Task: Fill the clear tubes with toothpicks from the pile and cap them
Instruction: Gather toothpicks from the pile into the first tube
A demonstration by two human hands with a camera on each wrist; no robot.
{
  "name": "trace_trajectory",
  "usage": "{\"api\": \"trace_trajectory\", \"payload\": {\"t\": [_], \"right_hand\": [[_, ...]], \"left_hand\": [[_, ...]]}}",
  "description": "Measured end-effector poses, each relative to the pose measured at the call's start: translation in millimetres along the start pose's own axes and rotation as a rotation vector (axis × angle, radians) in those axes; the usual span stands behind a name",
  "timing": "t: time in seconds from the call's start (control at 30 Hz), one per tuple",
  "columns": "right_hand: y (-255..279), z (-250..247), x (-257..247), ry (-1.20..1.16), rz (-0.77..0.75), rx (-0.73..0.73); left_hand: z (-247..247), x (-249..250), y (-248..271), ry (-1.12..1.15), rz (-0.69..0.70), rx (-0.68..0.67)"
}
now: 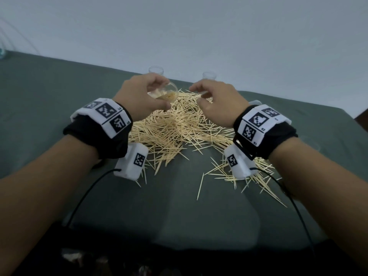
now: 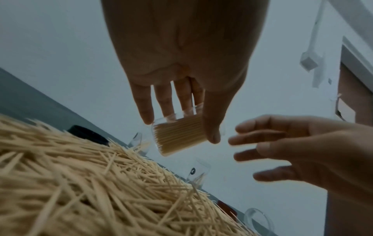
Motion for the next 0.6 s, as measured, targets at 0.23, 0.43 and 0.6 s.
{"api": "trace_trajectory", "payload": {"t": [0.23,0.43,0.6], "right_hand": [[-23.1,27.1,-9.3,0.210,-0.086,-0.340],[-29.4,47.4,-10.1,0.350,-0.084,-0.476],[-21.7,33.1,4.8,0.371,-0.038,-0.474]], "left_hand": [[-6.5,-7.3,-0.2,-0.010,0.001,0.027],[-6.4,-7.5,-1.3,0.008,-0.007,0.019],[-2.6,-2.8,-2.7,0.000,0.001,-0.002]]}}
Point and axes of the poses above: each hand's wrist, its own y-axis away from the middle knuckle, its own z-axis out of the palm, x = y × z, the point moved 2 cm from there along -y, towards the middle knuckle, and after that the axes turned 8 degrees about -z, right-handed, at the moved point
